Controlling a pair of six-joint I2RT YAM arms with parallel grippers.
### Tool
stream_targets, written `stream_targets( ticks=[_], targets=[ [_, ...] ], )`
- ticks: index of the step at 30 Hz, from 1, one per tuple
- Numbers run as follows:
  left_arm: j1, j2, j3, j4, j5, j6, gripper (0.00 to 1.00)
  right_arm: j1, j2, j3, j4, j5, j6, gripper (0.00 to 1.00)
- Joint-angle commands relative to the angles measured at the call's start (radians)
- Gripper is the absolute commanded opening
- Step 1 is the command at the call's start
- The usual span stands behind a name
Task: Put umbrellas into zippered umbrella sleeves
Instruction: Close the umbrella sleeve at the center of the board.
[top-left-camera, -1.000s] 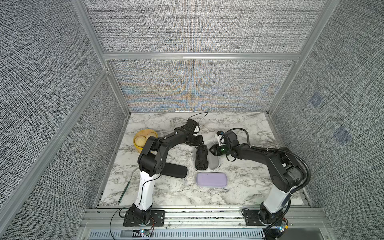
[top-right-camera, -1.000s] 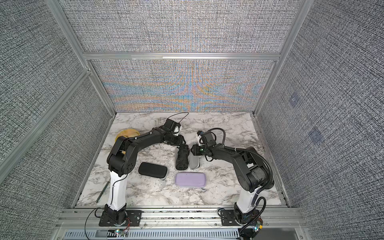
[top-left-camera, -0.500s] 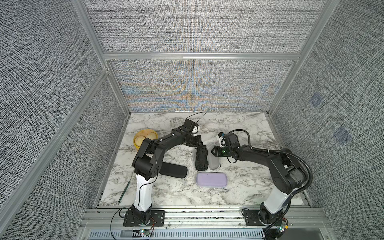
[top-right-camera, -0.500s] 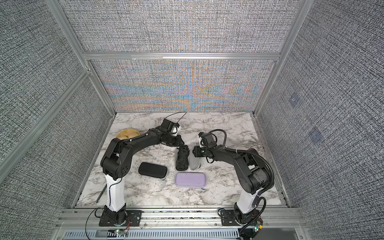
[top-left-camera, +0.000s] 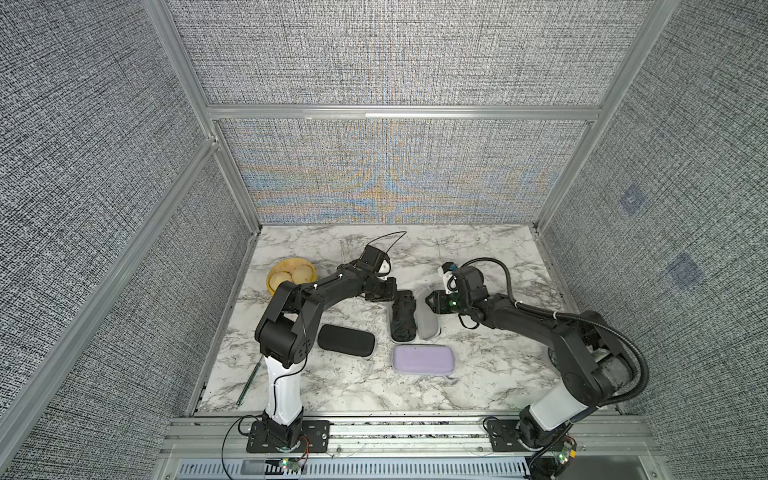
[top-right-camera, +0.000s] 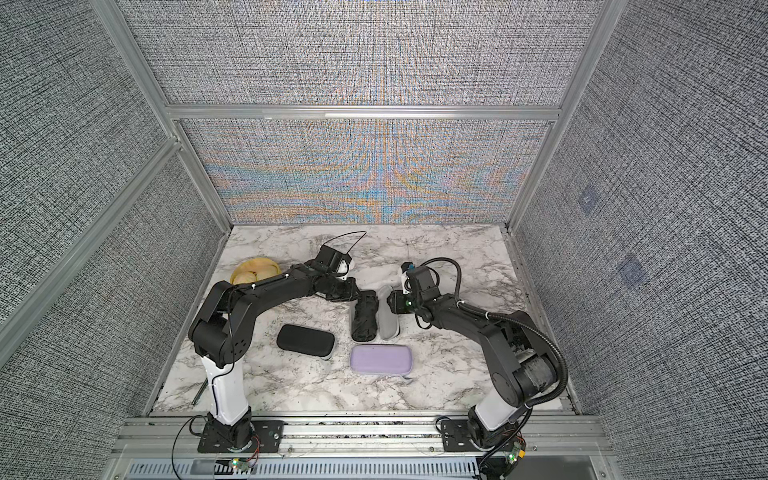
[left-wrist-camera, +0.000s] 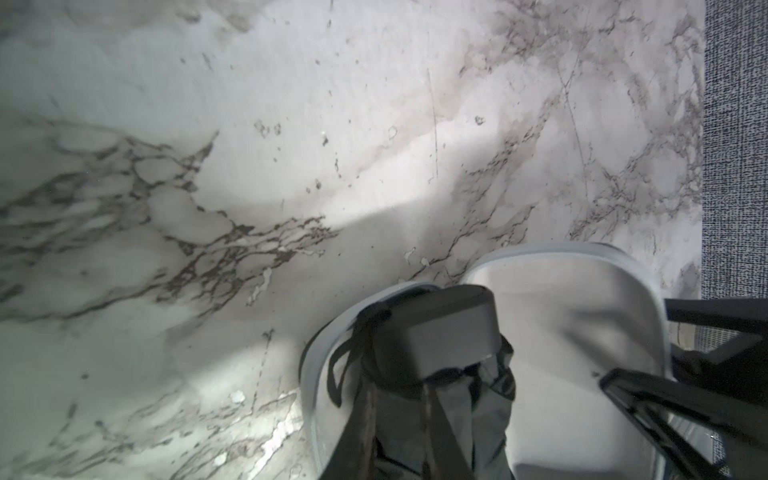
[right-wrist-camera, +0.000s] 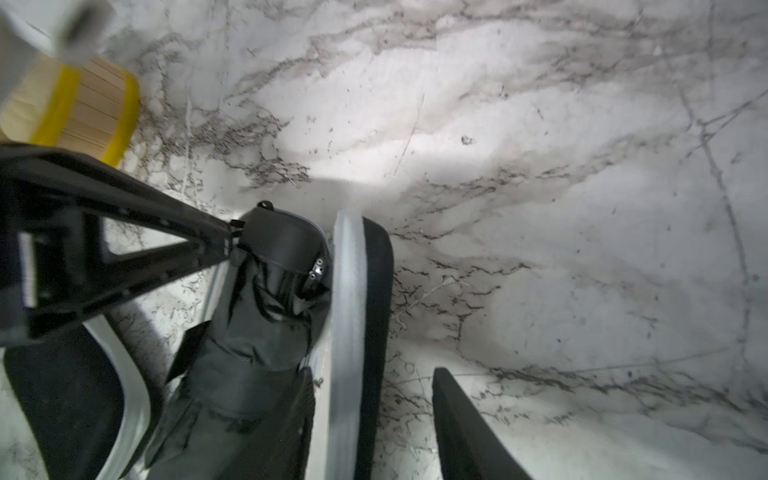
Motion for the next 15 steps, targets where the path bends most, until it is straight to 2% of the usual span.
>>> stream_targets(
  ticks=[1, 10, 15],
  targets=[
    [0.001, 0.004, -0.006, 0.025, 0.028, -0.014, 0.21, -0.005, -0.033, -0.020, 0.037, 0.017, 0.005, 0.49],
    [0.001, -0.070, -0.083, 0.058, 0.013, -0.041, 0.21, -0.045, -0.081, -0.054, 0.029, 0.025, -0.009, 0.50],
    [0.002, -0.151, -0.141, 0.065, -0.039, -0.048, 0.21, -0.048, -0.041, -0.035, 0.012, 0.034, -0.030, 0.50]
  ],
)
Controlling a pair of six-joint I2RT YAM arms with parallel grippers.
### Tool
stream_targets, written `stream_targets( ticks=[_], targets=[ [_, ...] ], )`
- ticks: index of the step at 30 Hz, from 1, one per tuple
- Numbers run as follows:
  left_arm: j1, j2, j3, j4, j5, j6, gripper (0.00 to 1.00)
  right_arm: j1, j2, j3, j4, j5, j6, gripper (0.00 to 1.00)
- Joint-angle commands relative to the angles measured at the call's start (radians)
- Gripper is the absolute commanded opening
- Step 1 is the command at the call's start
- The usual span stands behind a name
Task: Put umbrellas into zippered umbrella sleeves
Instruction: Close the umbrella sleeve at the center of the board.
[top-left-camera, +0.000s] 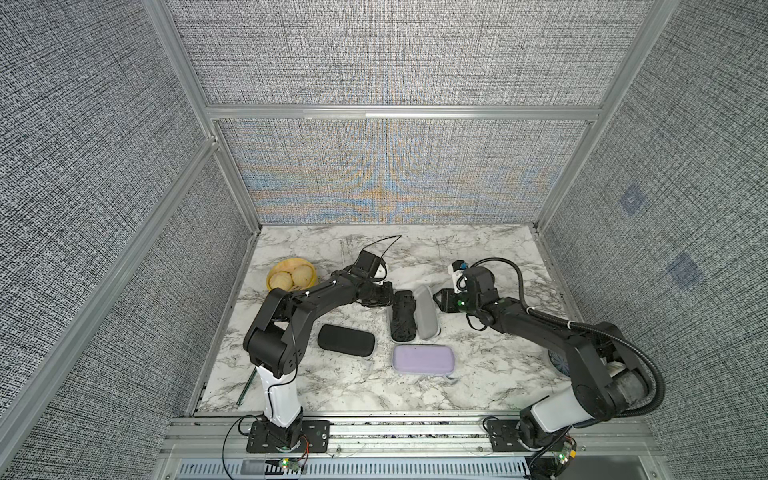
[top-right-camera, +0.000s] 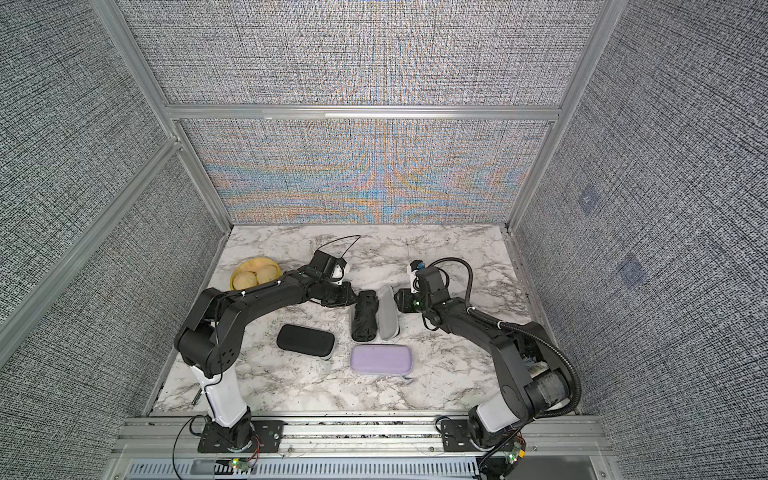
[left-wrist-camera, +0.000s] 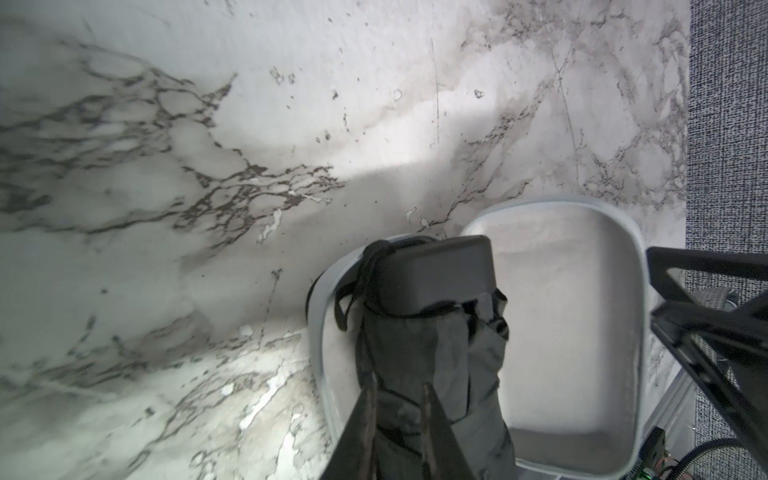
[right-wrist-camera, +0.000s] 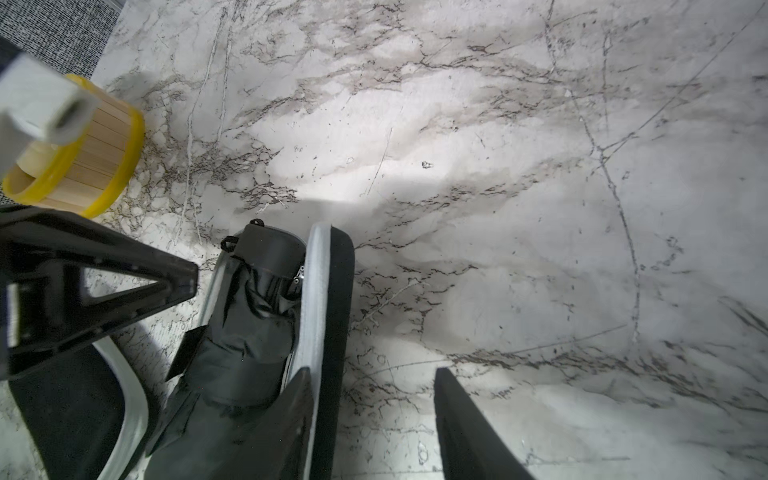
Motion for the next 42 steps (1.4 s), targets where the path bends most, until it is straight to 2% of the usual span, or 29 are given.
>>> stream_targets(
  ticks=[1, 5, 9, 14, 16, 19, 26, 32, 38, 42],
  targets=[
    [0.002, -0.040, -0.026, 0.027, -0.035, -0.010, 0.21, -0.002, 0.022, 0.000, 0.010, 0.021, -0.017, 0.50],
    [0.002, -0.067, -0.103, 0.085, -0.029, -0.035, 0.24, -0.003, -0.010, -0.073, 0.107, 0.035, 0.006, 0.45],
    [0.002, -0.067, -0.147, 0.126, 0.017, -0.051, 0.25, -0.005, -0.032, -0.083, 0.117, 0.026, 0.001, 0.45],
    [0.002, -0.081, -0.171, 0.102, -0.036, -0.050, 0.25, -0.017, -0.031, -0.089, 0.096, 0.066, 0.005, 0.45],
    [0.001, -0.064, -0.179, 0.137, 0.000, -0.058, 0.25, -0.030, -0.031, -0.112, 0.106, 0.116, 0.024, 0.45],
    [0.001, -0.018, -0.187, 0.218, 0.113, -0.090, 0.26, 0.009, -0.016, -0.109, 0.093, 0.186, 0.003, 0.45],
    [0.000, 0.019, -0.177, 0.196, 0.087, -0.087, 0.26, 0.035, 0.088, -0.105, 0.236, -0.031, 0.025, 0.46],
    [-0.001, 0.017, -0.170, 0.188, 0.085, -0.088, 0.26, 0.047, 0.119, -0.089, 0.305, -0.105, 0.054, 0.50],
    [0.000, 0.068, -0.124, 0.200, 0.103, -0.095, 0.26, 0.052, 0.193, -0.050, 0.362, -0.222, 0.101, 0.54],
    [-0.001, 0.097, -0.086, 0.199, 0.106, -0.094, 0.25, 0.055, 0.225, -0.035, 0.381, -0.249, 0.116, 0.56]
  ],
)
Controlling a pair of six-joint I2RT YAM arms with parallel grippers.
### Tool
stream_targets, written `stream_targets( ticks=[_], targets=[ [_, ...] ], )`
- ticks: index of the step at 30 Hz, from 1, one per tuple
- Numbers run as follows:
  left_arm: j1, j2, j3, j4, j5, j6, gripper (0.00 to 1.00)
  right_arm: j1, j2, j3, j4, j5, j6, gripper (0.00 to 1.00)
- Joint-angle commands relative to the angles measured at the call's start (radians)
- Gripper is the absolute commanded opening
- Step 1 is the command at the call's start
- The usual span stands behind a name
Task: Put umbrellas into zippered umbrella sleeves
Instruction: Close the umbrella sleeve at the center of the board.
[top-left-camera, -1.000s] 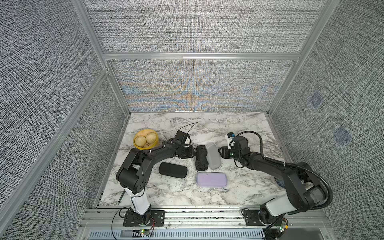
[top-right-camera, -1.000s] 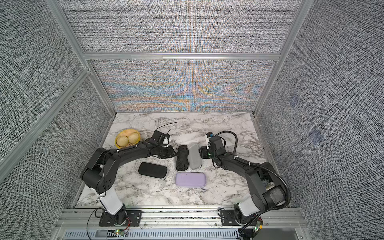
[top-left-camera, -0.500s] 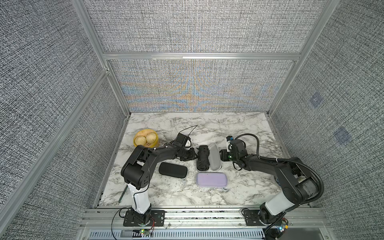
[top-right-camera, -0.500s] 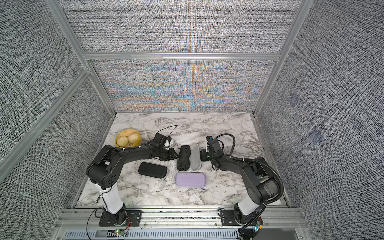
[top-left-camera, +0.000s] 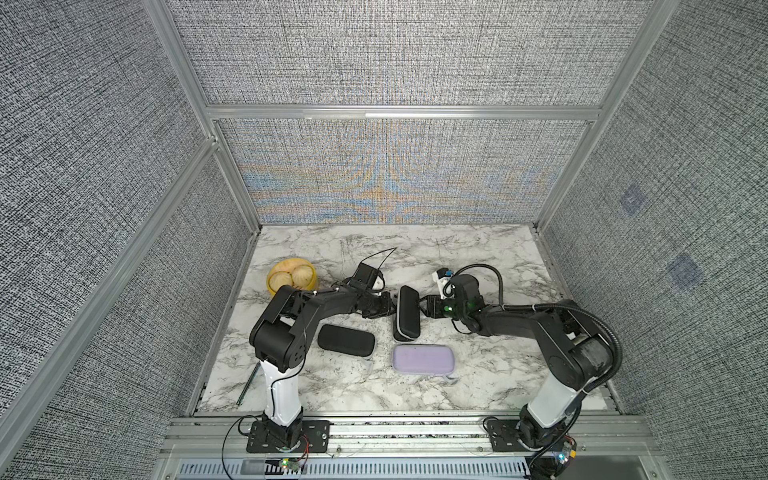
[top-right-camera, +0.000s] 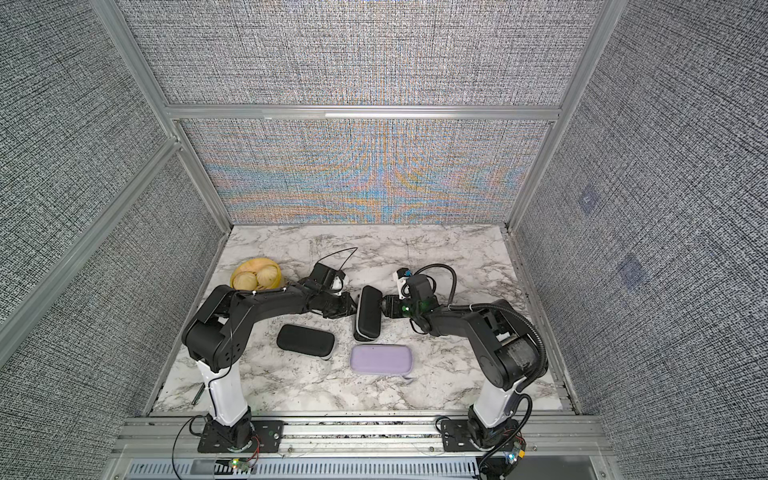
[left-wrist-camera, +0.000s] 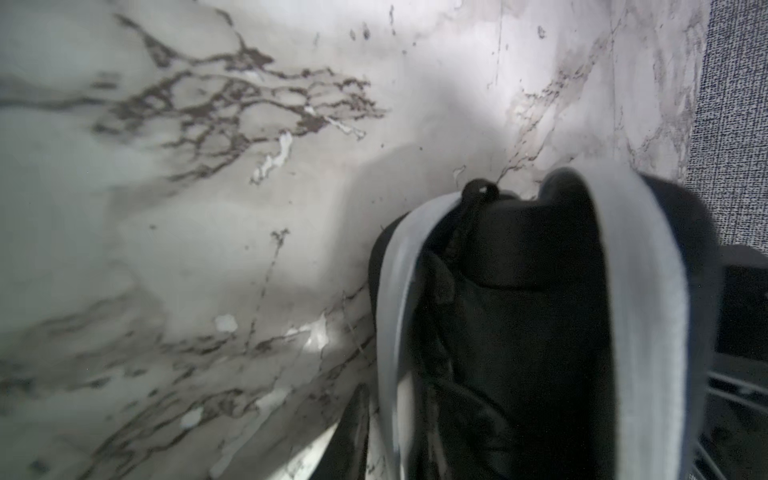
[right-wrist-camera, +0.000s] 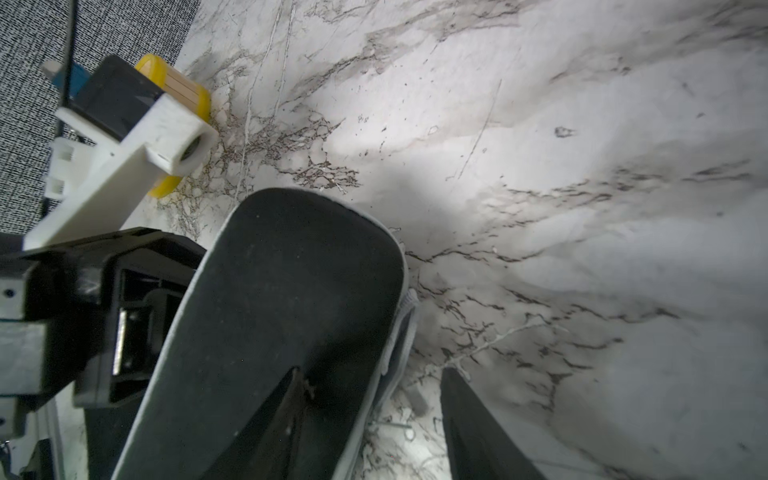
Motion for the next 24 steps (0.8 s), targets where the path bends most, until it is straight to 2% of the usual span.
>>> stream_targets(
  ticks=[1, 9, 17, 21, 24],
  targets=[
    [-0.001, 0.019, 0.027, 0.021, 0.024, -0.006, 0.25, 0.007, 0.023, 0.019, 0.031, -0.063, 0.016, 0.56],
    [-0.001, 0.096, 0.114, 0.032, 0.051, -0.018, 0.24, 0.007, 0.069, 0.055, 0.014, -0.090, 0.012, 0.57],
    [0.029, 0.021, 0.161, -0.019, 0.016, 0.013, 0.25, 0.001, 0.066, 0.045, -0.031, -0.051, 0.002, 0.58],
    [0.053, 0.005, 0.187, -0.040, 0.018, 0.017, 0.34, 0.002, 0.061, 0.041, -0.042, -0.054, -0.002, 0.58],
    [0.049, -0.027, 0.159, -0.036, 0.018, 0.010, 0.49, 0.002, 0.049, 0.031, -0.042, -0.058, -0.002, 0.60]
  ],
)
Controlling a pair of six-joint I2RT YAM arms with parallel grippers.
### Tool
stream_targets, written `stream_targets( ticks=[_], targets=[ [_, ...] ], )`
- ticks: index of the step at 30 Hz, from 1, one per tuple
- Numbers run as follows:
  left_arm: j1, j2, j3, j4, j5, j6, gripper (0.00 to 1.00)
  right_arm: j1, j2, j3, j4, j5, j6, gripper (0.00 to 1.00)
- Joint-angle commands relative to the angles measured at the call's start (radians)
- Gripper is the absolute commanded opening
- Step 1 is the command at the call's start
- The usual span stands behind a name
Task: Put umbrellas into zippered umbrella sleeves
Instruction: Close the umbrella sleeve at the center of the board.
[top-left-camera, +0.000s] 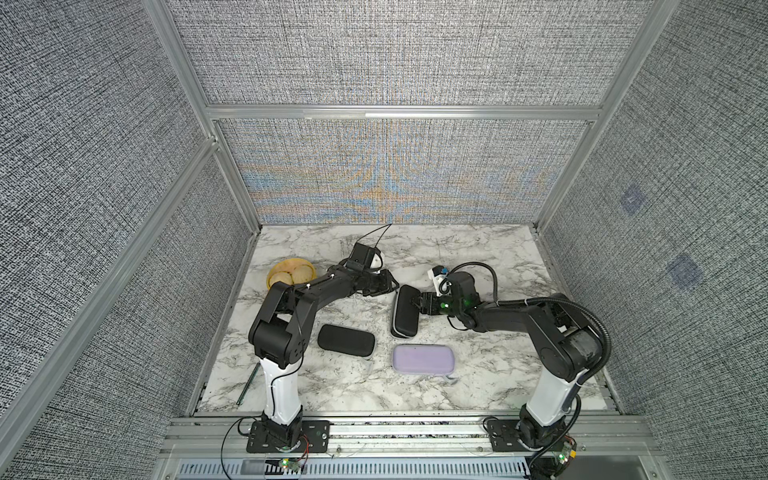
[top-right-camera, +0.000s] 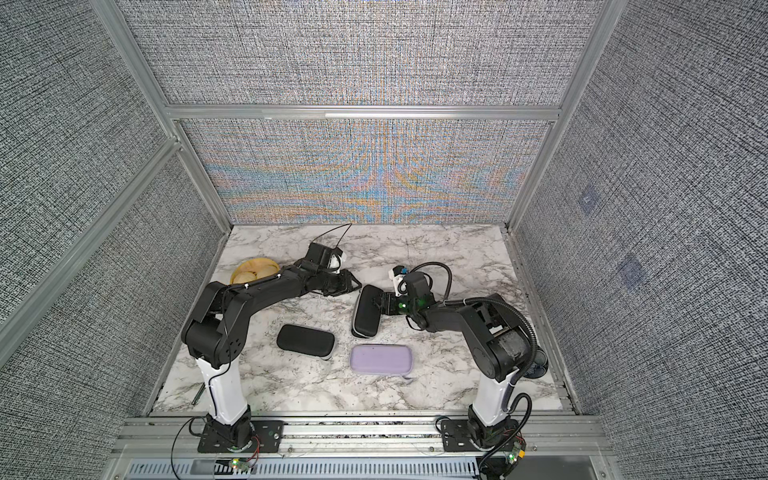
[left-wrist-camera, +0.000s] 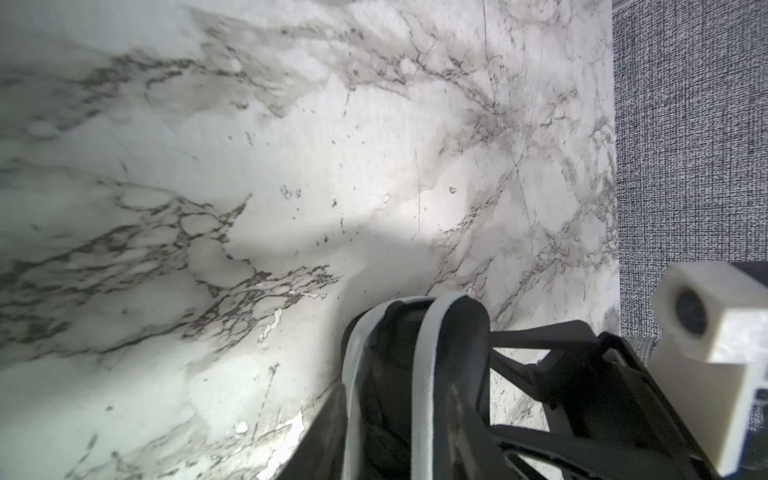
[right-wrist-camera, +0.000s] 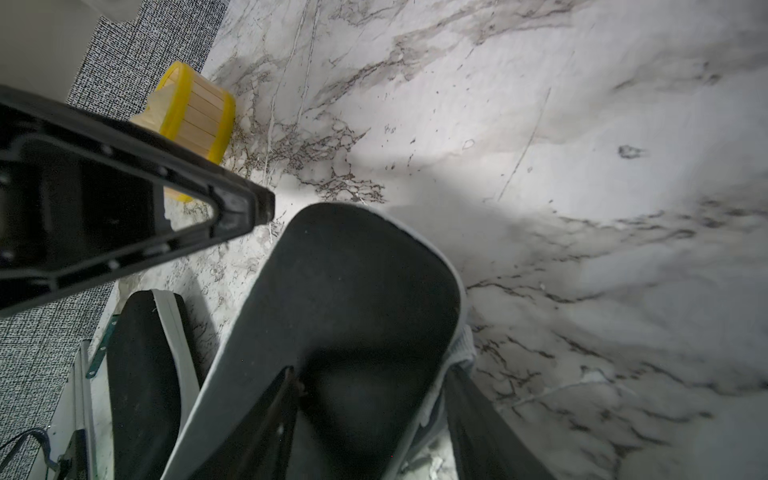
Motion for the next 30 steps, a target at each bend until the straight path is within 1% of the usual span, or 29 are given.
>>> stream_targets(
  ticks=[1, 6, 8, 10, 11, 14, 16, 18, 20, 22, 23, 24, 26, 27, 30],
  targets=[
    [-0.003, -0.041, -0.039, 0.011, 0.011, 0.001, 0.53, 0.003, -0.008, -0.008, -0.065, -0.011, -0.017, 0.60],
    [-0.004, -0.145, -0.180, 0.044, -0.006, 0.000, 0.54, 0.006, 0.001, 0.006, -0.078, -0.009, -0.022, 0.61],
    [-0.005, -0.198, -0.240, 0.079, 0.002, -0.010, 0.53, 0.004, 0.006, 0.016, -0.091, -0.004, -0.027, 0.61],
    [-0.010, -0.242, -0.290, 0.076, -0.004, -0.010, 0.49, 0.005, 0.010, 0.032, -0.107, -0.002, -0.033, 0.61],
    [-0.010, -0.253, -0.308, 0.083, 0.015, -0.014, 0.48, 0.004, 0.012, 0.037, -0.111, -0.003, -0.035, 0.61],
    [-0.022, -0.288, -0.381, 0.189, 0.159, -0.075, 0.44, 0.004, 0.016, 0.062, -0.138, -0.002, -0.046, 0.61],
    [-0.051, -0.325, -0.407, 0.179, 0.149, -0.082, 0.44, 0.004, 0.016, 0.072, -0.151, -0.002, -0.049, 0.61],
    [-0.082, -0.356, -0.417, 0.146, 0.110, -0.071, 0.47, 0.006, 0.013, 0.072, -0.154, 0.003, -0.048, 0.61],
    [-0.097, -0.391, -0.436, 0.141, 0.106, -0.074, 0.50, 0.006, 0.019, 0.083, -0.165, 0.012, -0.051, 0.61],
    [-0.101, -0.440, -0.460, 0.122, 0.077, -0.076, 0.54, 0.006, 0.028, 0.095, -0.182, 0.014, -0.053, 0.61],
    [-0.102, -0.467, -0.469, 0.109, 0.064, -0.074, 0.56, 0.007, 0.032, 0.096, -0.182, 0.015, -0.051, 0.61],
    [-0.104, -0.483, -0.476, 0.094, 0.061, -0.071, 0.62, 0.008, 0.035, 0.094, -0.182, 0.016, -0.049, 0.61],
    [-0.110, -0.490, -0.478, 0.065, 0.059, -0.061, 0.64, 0.007, 0.034, 0.091, -0.181, 0.018, -0.050, 0.61],
    [-0.110, -0.485, -0.480, 0.063, 0.058, -0.064, 0.68, 0.007, 0.033, 0.089, -0.180, 0.023, -0.050, 0.61],
    [-0.117, -0.453, -0.483, 0.104, 0.081, -0.084, 0.69, 0.007, 0.028, 0.083, -0.183, 0.029, -0.054, 0.61]
  ],
)
